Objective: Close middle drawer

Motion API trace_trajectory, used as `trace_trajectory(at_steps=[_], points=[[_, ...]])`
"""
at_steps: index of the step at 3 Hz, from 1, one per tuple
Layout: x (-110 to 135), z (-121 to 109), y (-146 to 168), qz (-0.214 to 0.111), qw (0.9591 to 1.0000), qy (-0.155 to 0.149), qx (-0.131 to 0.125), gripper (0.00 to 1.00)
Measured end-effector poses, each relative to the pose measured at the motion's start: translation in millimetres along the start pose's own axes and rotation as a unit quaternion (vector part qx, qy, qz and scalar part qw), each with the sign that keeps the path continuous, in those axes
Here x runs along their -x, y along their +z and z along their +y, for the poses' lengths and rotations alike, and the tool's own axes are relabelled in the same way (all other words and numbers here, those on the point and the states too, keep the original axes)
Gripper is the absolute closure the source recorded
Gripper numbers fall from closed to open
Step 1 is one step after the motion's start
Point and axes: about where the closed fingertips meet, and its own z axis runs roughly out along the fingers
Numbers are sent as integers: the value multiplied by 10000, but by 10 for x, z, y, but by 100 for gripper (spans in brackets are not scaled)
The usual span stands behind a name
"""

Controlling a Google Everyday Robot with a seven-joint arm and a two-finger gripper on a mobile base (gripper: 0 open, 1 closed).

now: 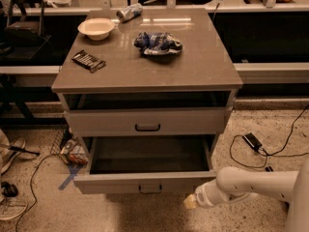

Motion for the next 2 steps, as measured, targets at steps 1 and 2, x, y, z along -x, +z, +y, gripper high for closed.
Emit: trace_trajectory(at_steps=[1,2], points=[[346,-302,-124,-457,9977,30,-508,100],[670,-501,-207,-890,9933,31,-738,100]])
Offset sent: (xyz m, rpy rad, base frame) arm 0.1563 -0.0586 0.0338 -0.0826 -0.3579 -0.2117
